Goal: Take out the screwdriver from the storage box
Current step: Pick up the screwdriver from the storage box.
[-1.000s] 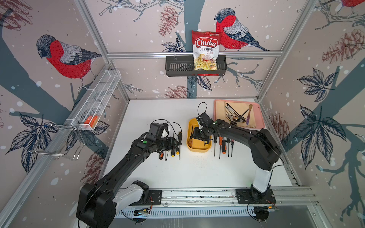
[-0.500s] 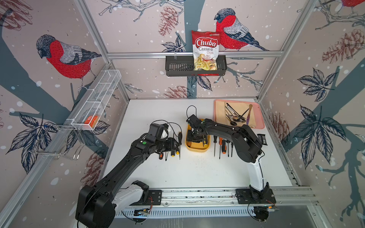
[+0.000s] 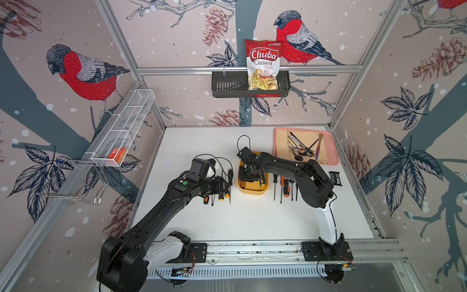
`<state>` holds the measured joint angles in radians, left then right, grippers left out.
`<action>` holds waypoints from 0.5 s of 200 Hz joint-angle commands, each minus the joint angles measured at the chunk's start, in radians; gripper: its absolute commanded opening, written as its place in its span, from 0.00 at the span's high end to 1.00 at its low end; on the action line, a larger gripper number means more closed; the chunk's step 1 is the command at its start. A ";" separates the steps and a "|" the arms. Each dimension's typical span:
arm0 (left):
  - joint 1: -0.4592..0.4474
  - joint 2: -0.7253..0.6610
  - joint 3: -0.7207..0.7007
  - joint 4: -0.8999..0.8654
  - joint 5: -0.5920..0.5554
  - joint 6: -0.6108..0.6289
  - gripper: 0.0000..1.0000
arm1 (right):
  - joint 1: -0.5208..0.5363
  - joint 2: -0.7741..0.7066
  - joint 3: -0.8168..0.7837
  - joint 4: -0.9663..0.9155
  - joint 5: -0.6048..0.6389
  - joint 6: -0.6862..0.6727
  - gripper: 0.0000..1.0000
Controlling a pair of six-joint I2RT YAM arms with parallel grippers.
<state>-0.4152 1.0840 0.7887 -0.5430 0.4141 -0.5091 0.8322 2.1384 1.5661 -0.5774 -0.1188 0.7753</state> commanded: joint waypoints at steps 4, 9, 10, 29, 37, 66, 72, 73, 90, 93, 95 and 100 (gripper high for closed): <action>0.000 0.005 0.001 0.039 0.001 -0.007 0.54 | 0.000 -0.031 -0.024 -0.079 0.036 -0.032 0.87; 0.000 0.006 0.001 0.041 0.004 -0.010 0.54 | -0.001 -0.040 -0.026 -0.078 0.037 -0.034 0.88; -0.001 0.006 0.000 0.041 0.004 -0.011 0.54 | -0.001 -0.041 -0.027 -0.078 0.038 -0.034 0.88; -0.002 0.013 0.001 0.052 0.009 -0.019 0.54 | -0.002 -0.077 -0.034 -0.078 0.043 -0.043 0.89; -0.004 0.015 0.002 0.055 0.009 -0.022 0.54 | -0.001 -0.090 -0.035 -0.080 0.046 -0.048 0.89; -0.019 0.028 0.004 0.075 0.009 -0.035 0.54 | -0.004 -0.142 -0.043 -0.099 0.060 -0.060 0.89; -0.023 0.032 0.005 0.080 0.009 -0.038 0.54 | -0.004 -0.154 -0.048 -0.101 0.064 -0.063 0.90; -0.023 0.032 0.005 0.081 0.010 -0.039 0.54 | -0.004 -0.157 -0.048 -0.101 0.065 -0.063 0.90; -0.035 0.048 0.012 0.096 0.011 -0.046 0.54 | -0.006 -0.198 -0.068 -0.108 0.073 -0.069 0.90; -0.038 0.051 0.013 0.099 0.011 -0.048 0.54 | -0.007 -0.207 -0.072 -0.108 0.075 -0.070 0.90; -0.041 0.052 0.014 0.102 0.010 -0.049 0.54 | -0.007 -0.211 -0.076 -0.108 0.078 -0.071 0.90; -0.045 0.059 0.016 0.107 0.010 -0.052 0.54 | -0.008 -0.226 -0.083 -0.111 0.082 -0.072 0.90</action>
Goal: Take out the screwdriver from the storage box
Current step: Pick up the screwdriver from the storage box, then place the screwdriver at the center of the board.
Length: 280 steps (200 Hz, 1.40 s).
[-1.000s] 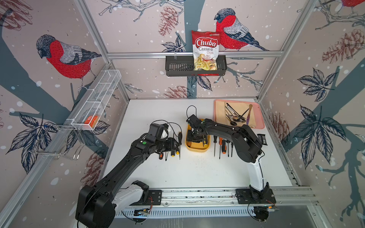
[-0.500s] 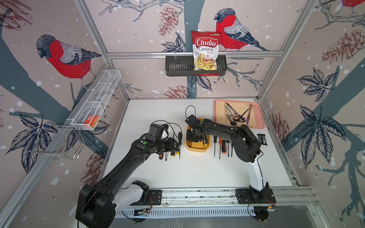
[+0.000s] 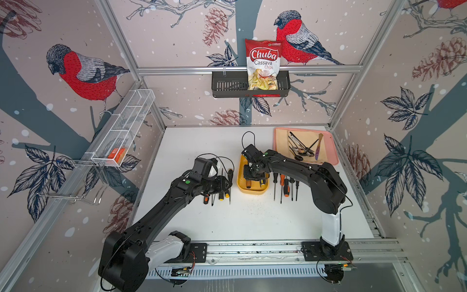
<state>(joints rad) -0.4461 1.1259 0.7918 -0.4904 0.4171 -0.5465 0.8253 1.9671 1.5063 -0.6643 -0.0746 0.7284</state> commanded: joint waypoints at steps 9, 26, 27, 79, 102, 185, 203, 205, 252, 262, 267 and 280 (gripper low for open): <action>-0.024 0.028 0.018 0.066 0.009 -0.020 0.54 | -0.005 -0.079 -0.038 -0.027 0.044 -0.029 0.90; -0.047 0.055 0.031 0.080 0.006 -0.027 0.54 | -0.018 -0.129 -0.070 -0.035 0.055 -0.033 0.90; -0.049 0.056 0.031 0.082 0.006 -0.027 0.54 | -0.018 -0.130 -0.072 -0.036 0.056 -0.033 0.90; -0.131 0.147 0.090 0.123 -0.014 -0.044 0.54 | -0.074 -0.282 -0.205 -0.046 0.082 -0.040 0.90; -0.157 0.186 0.117 0.134 -0.015 -0.048 0.54 | -0.110 -0.344 -0.276 -0.046 0.086 -0.043 0.90; -0.246 0.310 0.201 0.169 -0.020 -0.045 0.54 | -0.350 -0.506 -0.495 -0.086 0.162 -0.112 0.90; -0.261 0.334 0.201 0.176 -0.018 -0.043 0.54 | -0.410 -0.508 -0.529 -0.087 0.187 -0.133 0.90; -0.262 0.337 0.201 0.177 -0.019 -0.043 0.54 | -0.416 -0.507 -0.532 -0.087 0.190 -0.135 0.90; -0.277 0.373 0.245 0.182 -0.021 -0.039 0.54 | -0.504 -0.472 -0.587 -0.045 0.240 -0.188 0.89; -0.277 0.377 0.245 0.181 -0.021 -0.037 0.54 | -0.516 -0.457 -0.592 -0.028 0.245 -0.197 0.89; -0.278 0.379 0.244 0.182 -0.020 -0.037 0.54 | -0.520 -0.448 -0.595 -0.020 0.245 -0.203 0.89; -0.278 0.382 0.243 0.180 -0.024 -0.036 0.54 | -0.530 -0.424 -0.598 0.001 0.246 -0.213 0.89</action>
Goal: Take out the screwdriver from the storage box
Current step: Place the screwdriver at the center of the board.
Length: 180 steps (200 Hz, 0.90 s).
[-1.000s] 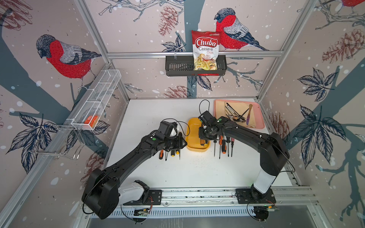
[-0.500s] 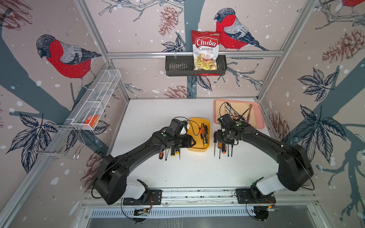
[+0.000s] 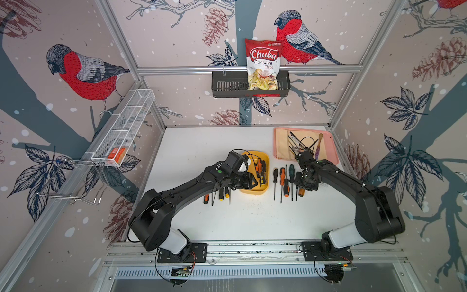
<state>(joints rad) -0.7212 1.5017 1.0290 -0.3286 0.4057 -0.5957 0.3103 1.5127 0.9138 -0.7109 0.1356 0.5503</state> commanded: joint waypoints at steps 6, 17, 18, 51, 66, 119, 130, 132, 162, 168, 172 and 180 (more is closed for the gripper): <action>-0.003 0.006 0.005 0.017 -0.014 0.015 0.54 | -0.017 0.041 -0.007 0.055 0.033 -0.038 0.89; -0.002 0.008 0.005 0.012 -0.017 0.017 0.54 | -0.018 0.057 -0.007 0.068 0.033 -0.045 0.88; -0.002 0.008 0.004 0.012 -0.017 0.017 0.54 | -0.018 0.059 -0.006 0.069 0.033 -0.045 0.88; -0.002 0.006 -0.001 0.005 -0.028 0.020 0.54 | -0.018 0.093 -0.010 0.095 0.034 -0.068 0.86; -0.003 0.008 -0.001 0.002 -0.033 0.020 0.54 | -0.017 0.106 -0.011 0.099 0.030 -0.072 0.86; -0.002 0.015 0.005 -0.001 -0.036 0.022 0.54 | -0.009 0.127 -0.016 0.099 0.028 -0.069 0.75; -0.002 0.017 0.006 -0.001 -0.035 0.022 0.54 | -0.007 0.127 -0.015 0.096 0.032 -0.067 0.73; -0.002 0.017 0.007 0.000 -0.035 0.022 0.54 | -0.007 0.127 -0.014 0.094 0.032 -0.067 0.73; -0.002 0.016 0.010 -0.004 -0.036 0.021 0.54 | 0.003 0.116 -0.005 0.075 0.044 -0.062 0.70; -0.002 0.014 0.010 -0.003 -0.037 0.021 0.54 | 0.003 0.112 -0.005 0.071 0.045 -0.061 0.69; -0.003 0.014 0.010 -0.004 -0.039 0.020 0.54 | 0.005 0.108 -0.003 0.067 0.044 -0.062 0.69; -0.002 0.014 0.012 -0.005 -0.041 0.021 0.54 | 0.007 0.101 0.001 0.061 0.045 -0.061 0.69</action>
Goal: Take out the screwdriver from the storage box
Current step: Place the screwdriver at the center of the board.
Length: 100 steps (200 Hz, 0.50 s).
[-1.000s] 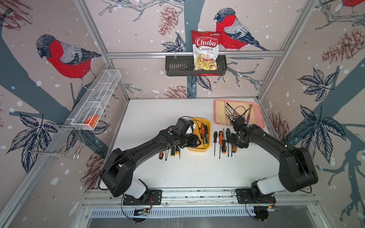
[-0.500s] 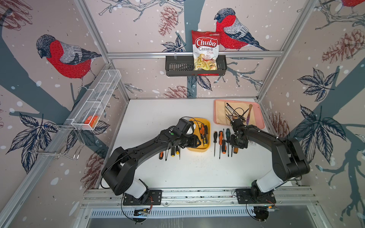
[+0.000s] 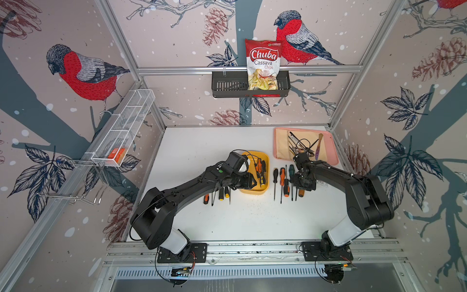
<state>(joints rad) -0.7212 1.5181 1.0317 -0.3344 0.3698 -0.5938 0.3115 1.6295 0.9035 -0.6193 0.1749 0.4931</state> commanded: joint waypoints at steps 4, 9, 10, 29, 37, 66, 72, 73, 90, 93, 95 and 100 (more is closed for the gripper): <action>-0.002 -0.003 0.010 0.000 -0.005 0.018 0.54 | 0.007 -0.019 0.012 -0.034 0.007 -0.004 0.68; -0.002 -0.003 0.011 -0.003 -0.006 0.018 0.54 | 0.008 -0.024 0.016 -0.039 0.006 -0.003 0.68; -0.002 -0.003 0.012 -0.003 -0.008 0.018 0.54 | 0.009 -0.024 0.016 -0.040 0.005 -0.003 0.68; -0.003 -0.001 0.018 -0.008 -0.013 0.016 0.54 | 0.015 -0.045 0.025 -0.057 0.000 -0.003 0.67; -0.002 0.001 0.023 -0.011 -0.017 0.016 0.54 | 0.017 -0.053 0.030 -0.066 0.001 -0.004 0.66; -0.001 0.012 0.045 -0.024 -0.035 0.005 0.54 | 0.026 -0.106 0.053 -0.098 -0.009 -0.005 0.66; -0.002 0.017 0.053 -0.027 -0.039 0.002 0.54 | 0.026 -0.120 0.057 -0.101 -0.015 -0.005 0.66; -0.002 0.018 0.054 -0.028 -0.041 0.002 0.54 | 0.026 -0.123 0.057 -0.101 -0.016 -0.005 0.66; -0.002 0.040 0.081 -0.052 -0.066 -0.011 0.54 | 0.026 -0.172 0.064 -0.099 -0.061 -0.010 0.66; -0.003 0.045 0.086 -0.057 -0.069 -0.014 0.54 | 0.026 -0.180 0.065 -0.095 -0.071 -0.010 0.66; -0.002 0.048 0.089 -0.060 -0.073 -0.015 0.54 | 0.026 -0.187 0.066 -0.093 -0.078 -0.012 0.66; -0.002 0.056 0.098 -0.068 -0.082 -0.020 0.54 | 0.025 -0.202 0.067 -0.089 -0.096 -0.013 0.66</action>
<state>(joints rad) -0.7212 1.5497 1.0962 -0.3653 0.3355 -0.5972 0.3355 1.4811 0.9585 -0.6941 0.1501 0.4931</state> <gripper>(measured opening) 0.457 0.338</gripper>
